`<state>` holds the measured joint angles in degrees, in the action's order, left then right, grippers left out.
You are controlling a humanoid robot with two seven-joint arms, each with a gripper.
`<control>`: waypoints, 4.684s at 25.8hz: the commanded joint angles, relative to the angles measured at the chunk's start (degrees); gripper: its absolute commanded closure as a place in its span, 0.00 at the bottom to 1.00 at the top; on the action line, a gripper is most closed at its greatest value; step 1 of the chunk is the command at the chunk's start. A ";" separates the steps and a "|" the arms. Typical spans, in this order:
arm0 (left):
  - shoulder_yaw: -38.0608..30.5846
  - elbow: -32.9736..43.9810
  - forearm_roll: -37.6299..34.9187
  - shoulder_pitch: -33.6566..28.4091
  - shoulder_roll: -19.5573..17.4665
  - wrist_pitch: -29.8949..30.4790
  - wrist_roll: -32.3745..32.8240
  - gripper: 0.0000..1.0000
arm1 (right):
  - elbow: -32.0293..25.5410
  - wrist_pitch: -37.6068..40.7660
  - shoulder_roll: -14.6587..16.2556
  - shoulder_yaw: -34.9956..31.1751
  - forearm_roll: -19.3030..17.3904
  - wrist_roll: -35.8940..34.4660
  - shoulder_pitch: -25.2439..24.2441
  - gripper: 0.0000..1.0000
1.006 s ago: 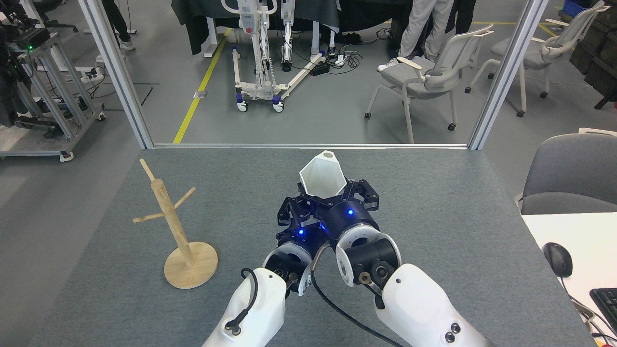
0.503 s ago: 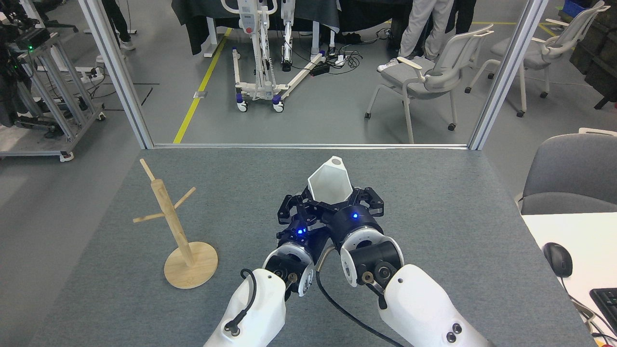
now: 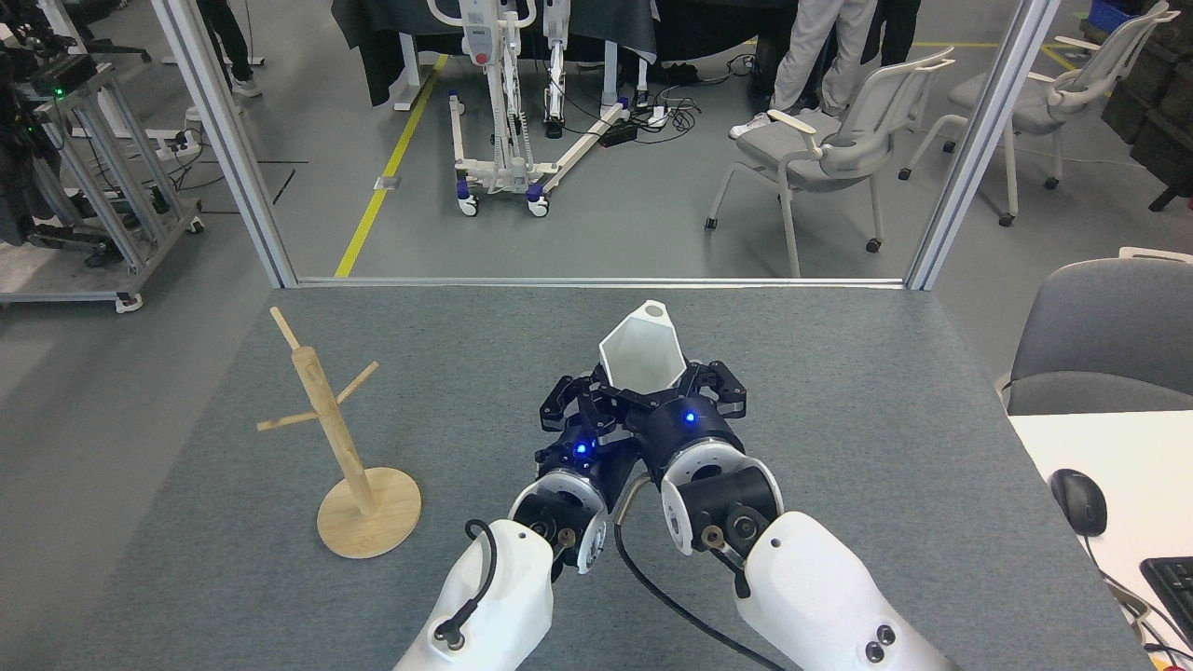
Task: Hang cup on storage rack
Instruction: 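Grasp the cup with the left gripper beside the right gripper, then open the right gripper and withdraw it, leaving the cup in the left gripper, then carry the cup with the left gripper toward the wooden mug stand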
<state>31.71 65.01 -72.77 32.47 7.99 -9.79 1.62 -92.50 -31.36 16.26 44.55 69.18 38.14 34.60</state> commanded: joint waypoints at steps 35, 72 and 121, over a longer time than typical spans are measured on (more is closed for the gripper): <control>0.11 4.95 -0.01 -1.27 -0.78 6.28 -1.71 1.00 | -4.89 0.34 2.90 -0.26 0.34 -0.70 -1.73 0.01; 0.11 6.98 -0.01 -2.59 -1.05 6.37 -2.94 1.00 | -10.16 12.29 6.59 -1.22 0.26 -36.82 -7.71 0.01; 0.46 31.23 -16.88 -22.19 -11.15 -22.81 -18.67 1.00 | 28.69 24.24 13.10 -24.16 -9.32 -57.56 -22.03 0.01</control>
<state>32.09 95.32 -89.51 11.95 -2.65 -27.92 -15.84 -63.76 -7.75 29.43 19.82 59.77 -17.12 13.56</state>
